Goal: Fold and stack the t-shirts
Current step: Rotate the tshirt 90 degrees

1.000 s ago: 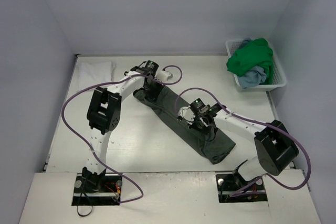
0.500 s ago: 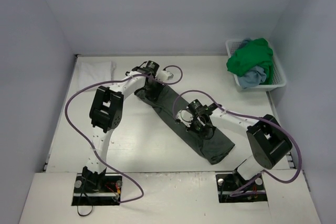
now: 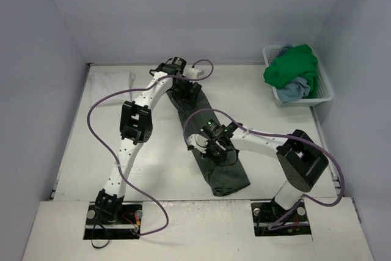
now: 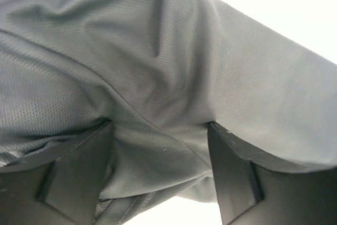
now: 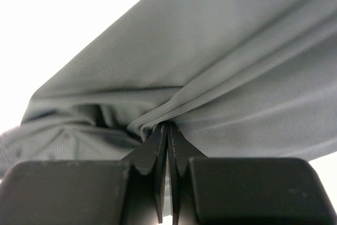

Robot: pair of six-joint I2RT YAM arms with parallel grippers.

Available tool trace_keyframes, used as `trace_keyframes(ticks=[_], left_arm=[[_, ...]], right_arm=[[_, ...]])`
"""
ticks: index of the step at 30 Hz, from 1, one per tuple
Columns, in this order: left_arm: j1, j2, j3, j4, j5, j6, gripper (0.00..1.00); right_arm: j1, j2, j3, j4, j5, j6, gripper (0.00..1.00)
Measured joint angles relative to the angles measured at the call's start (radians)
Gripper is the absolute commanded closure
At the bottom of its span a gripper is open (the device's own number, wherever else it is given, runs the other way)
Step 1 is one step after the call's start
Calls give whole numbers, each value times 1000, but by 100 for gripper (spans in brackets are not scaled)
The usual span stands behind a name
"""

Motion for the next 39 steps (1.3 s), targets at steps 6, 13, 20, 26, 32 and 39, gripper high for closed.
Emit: trace_keyframes(ticks=[6, 13, 20, 26, 32, 39], left_arm=[[34, 108, 197, -67, 117, -91, 23], [55, 137, 238, -79, 191, -135, 16], [57, 137, 238, -73, 200, -157, 15], [56, 122, 216, -45, 160, -192, 15], [51, 135, 250, -32, 63, -201, 15], [35, 140, 263, -34, -60, -203, 15]], right_arm=[[33, 67, 72, -8, -21, -1, 100], [33, 161, 185, -44, -39, -9, 100], [37, 271, 332, -50, -51, -14, 100], [57, 293, 362, -32, -54, -10, 100], [103, 256, 307, -2, -54, 7, 100], [154, 214, 255, 9, -31, 41, 97]])
